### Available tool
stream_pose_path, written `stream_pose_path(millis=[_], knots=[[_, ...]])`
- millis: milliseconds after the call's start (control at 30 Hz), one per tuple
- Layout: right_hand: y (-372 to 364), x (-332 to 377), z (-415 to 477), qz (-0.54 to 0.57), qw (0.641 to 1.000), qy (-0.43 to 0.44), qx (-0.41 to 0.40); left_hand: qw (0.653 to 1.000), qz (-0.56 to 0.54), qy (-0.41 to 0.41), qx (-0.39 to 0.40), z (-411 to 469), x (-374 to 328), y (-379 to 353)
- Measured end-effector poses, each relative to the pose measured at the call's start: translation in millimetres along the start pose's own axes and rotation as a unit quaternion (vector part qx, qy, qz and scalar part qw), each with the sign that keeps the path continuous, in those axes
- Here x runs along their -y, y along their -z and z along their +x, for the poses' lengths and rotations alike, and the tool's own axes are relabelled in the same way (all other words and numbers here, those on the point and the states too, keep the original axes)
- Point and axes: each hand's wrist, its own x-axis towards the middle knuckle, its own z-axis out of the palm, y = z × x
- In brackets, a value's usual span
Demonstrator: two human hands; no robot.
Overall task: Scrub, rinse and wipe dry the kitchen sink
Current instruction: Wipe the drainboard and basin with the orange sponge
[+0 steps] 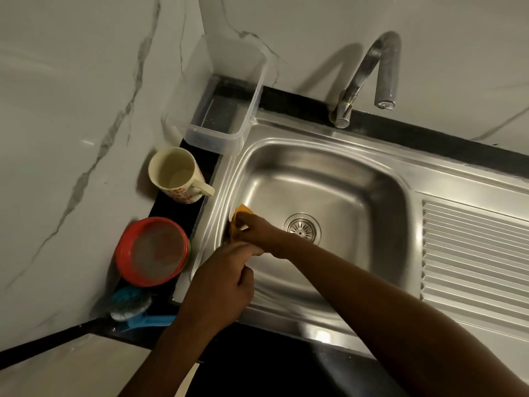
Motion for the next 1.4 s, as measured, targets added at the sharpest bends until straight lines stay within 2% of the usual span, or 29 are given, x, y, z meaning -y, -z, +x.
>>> stream_pose_path(millis=[67, 133, 233, 367, 467, 600, 700, 767, 900, 1000, 1167, 1300, 1400], knots=[[4.7, -6.8, -18.3, 0.062, 0.998, 0.011, 0.027, 1.000, 0.004, 0.000, -0.005, -3.8, -0.4, 3.2], [9.8, -10.8, -39.5, 0.182, 0.982, 0.018, 0.047, 1.000, 0.004, -0.003, -0.009, -8.5, -2.9, 7.6], [18.1, -11.5, -75.5, 0.368, 0.928, 0.025, 0.051, 1.000, 0.005, -0.012, -0.022, -16.1, -8.0, 13.5], [36.7, -8.2, -125.3, 0.434, 0.894, 0.103, 0.037, 0.997, -0.021, 0.002, -0.071, -26.1, -16.0, 14.8], [50.1, 2.2, -162.4, 0.464, 0.877, 0.122, 0.017, 0.987, -0.091, 0.028, -0.129, -27.4, -34.8, 10.3], [53.1, 18.0, -198.3, 0.429, 0.895, 0.121, -0.027, 0.970, -0.215, 0.061, -0.099, -26.0, -71.7, 0.4], [54.4, 28.5, -218.8, 0.354, 0.923, 0.108, -0.103, 0.969, -0.220, 0.057, -0.095, -26.5, -92.4, -11.3], [57.4, 30.3, -227.4, 0.313, 0.933, 0.125, -0.123, 0.966, -0.222, 0.056, -0.117, -25.6, -97.4, -17.6], [66.3, 35.8, -240.9, 0.279, 0.936, 0.168, -0.132, 0.964, -0.204, 0.038, -0.169, -28.5, -103.1, -17.7], [67.4, 39.7, -242.2, 0.275, 0.937, 0.179, -0.117, 0.963, -0.200, 0.015, -0.179, -32.2, -107.3, -11.2], [71.8, 60.4, -239.5, 0.213, 0.933, 0.245, -0.153, 0.949, -0.231, -0.031, -0.211, -33.0, -111.9, 3.2], [85.7, 91.1, -230.8, 0.184, 0.931, 0.270, -0.161, 0.911, -0.379, -0.015, -0.160, -22.8, -112.3, 26.6], [95.2, 109.4, -214.1, 0.197, 0.933, 0.269, -0.136, 0.912, -0.379, -0.029, -0.152, -9.6, -108.7, 42.8]])
